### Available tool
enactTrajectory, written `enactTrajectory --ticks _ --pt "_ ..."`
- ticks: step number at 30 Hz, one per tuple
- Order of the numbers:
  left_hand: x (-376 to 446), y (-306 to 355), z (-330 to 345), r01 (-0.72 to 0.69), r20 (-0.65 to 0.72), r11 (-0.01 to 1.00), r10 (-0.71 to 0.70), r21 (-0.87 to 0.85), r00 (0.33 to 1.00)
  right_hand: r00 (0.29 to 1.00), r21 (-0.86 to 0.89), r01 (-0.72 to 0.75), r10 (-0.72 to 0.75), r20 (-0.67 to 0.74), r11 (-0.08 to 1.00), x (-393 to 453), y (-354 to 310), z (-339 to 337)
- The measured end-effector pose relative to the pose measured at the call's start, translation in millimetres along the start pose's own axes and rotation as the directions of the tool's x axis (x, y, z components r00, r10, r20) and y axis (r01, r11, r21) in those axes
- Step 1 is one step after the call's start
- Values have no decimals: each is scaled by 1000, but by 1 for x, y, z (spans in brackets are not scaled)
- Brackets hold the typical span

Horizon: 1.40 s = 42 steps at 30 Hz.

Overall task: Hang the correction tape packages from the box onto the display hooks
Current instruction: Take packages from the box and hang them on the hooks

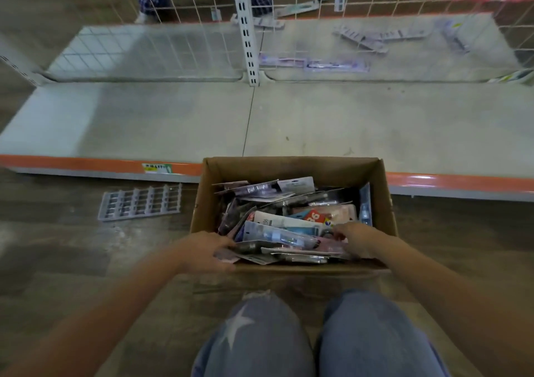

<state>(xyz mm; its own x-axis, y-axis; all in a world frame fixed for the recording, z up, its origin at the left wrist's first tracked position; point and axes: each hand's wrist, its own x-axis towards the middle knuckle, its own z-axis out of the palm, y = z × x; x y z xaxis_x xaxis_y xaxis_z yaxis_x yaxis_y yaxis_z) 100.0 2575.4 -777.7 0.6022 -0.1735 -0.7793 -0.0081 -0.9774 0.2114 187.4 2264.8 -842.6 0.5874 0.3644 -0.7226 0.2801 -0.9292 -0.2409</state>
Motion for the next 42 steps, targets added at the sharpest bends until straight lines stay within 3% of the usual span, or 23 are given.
enactTrajectory --ticks 6,10,14,21,25,28,34,38,42 --pt "5 -3 -8 -38 183 975 -3 220 983 996 -227 -71 58 -61 971 28 14 26" --pt "11 -8 -24 -27 171 995 9 98 985 998 -228 -8 -6 -61 974 32 21 32" --pt "27 -15 -29 -19 -30 1000 19 -1 999 999 -217 12 -19 -31 976 32 26 32" --pt "39 -11 -39 -66 -301 990 27 -121 953 999 -211 35 -40 -23 977 28 22 29" --pt "40 -9 -51 -153 -445 957 28 -247 895 994 -11 56 -56 -97 998 18 22 21" --pt "47 -9 -57 -216 -497 926 36 -310 867 971 191 109 -63 -229 976 11 19 11" --pt "75 -11 -40 -291 -556 818 -42 -497 830 958 262 133 -57 -280 956 2 14 -4" --pt "78 -9 -23 -287 -581 669 -266 -686 770 939 404 143 5 -344 904 -14 18 -16" --pt "77 -14 -5 -288 -443 410 -359 -865 821 919 648 241 45 -392 723 -28 17 -24"
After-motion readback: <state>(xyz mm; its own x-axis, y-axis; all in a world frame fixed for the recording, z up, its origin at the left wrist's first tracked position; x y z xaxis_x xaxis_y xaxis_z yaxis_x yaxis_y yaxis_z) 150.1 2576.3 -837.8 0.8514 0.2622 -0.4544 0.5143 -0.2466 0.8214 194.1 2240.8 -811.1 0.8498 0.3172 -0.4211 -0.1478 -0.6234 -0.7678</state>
